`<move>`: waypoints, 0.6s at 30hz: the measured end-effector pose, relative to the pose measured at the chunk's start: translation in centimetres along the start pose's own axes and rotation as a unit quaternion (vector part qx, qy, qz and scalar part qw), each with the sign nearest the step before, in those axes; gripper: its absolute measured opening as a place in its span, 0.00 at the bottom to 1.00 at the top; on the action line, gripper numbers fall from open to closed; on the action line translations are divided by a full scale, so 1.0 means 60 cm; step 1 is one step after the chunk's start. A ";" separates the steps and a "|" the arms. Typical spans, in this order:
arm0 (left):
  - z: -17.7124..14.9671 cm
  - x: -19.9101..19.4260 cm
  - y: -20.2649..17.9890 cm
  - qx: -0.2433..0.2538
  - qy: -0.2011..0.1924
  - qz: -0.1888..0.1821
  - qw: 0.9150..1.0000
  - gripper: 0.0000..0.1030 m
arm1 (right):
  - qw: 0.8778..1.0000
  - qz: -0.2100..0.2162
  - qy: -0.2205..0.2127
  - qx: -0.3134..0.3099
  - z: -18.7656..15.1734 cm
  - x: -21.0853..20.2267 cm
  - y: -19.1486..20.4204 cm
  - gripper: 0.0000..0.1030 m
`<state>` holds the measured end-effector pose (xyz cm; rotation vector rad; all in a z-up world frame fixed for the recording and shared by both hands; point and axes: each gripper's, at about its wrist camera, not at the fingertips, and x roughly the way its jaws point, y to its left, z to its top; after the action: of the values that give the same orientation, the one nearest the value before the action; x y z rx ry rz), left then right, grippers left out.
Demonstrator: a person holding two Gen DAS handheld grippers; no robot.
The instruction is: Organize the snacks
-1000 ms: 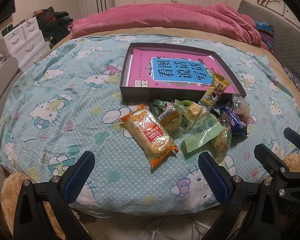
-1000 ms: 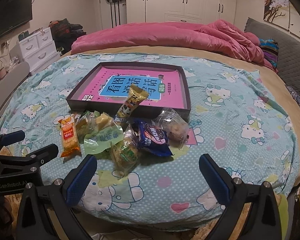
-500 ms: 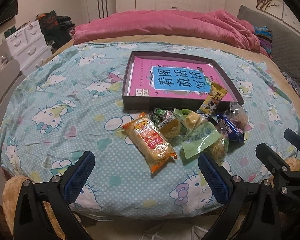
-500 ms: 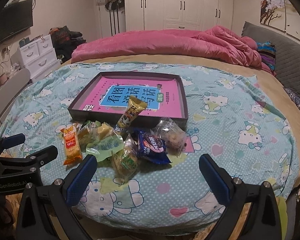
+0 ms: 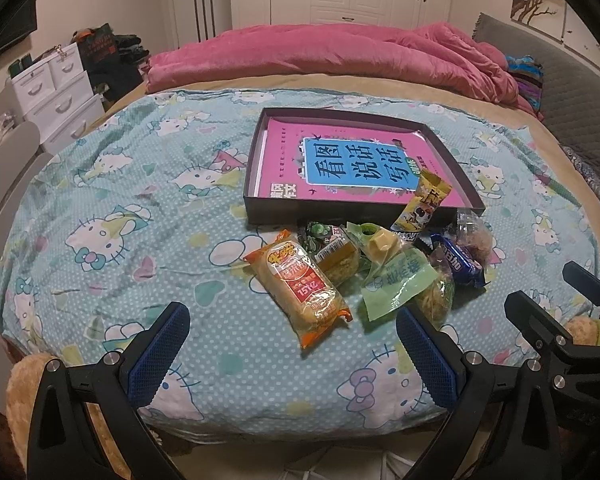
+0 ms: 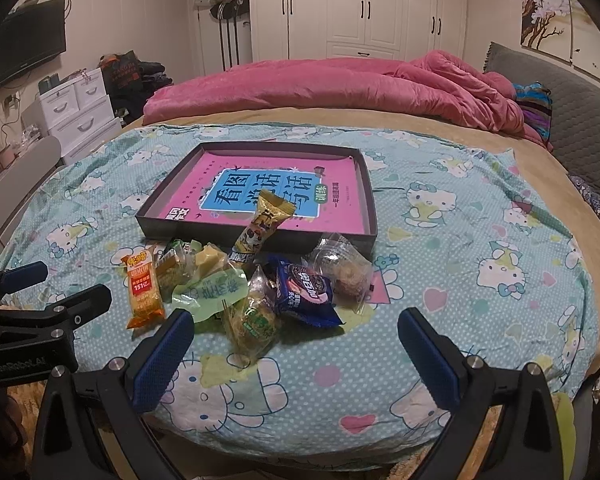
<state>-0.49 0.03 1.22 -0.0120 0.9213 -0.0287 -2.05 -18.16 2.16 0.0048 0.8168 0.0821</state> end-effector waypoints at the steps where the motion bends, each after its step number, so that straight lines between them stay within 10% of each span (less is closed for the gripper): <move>1: 0.000 0.000 -0.001 0.001 0.000 0.001 1.000 1.00 | 1.000 0.000 0.000 -0.001 -0.001 0.001 0.001 1.00; 18: -0.002 0.044 0.041 -0.034 0.054 -0.009 0.998 1.00 | 0.999 0.017 0.040 -0.016 -0.010 0.037 0.014 1.00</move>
<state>1.04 2.40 -1.02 -0.0820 1.0292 -0.0148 -1.01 -17.15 0.15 -0.0153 0.8951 0.1279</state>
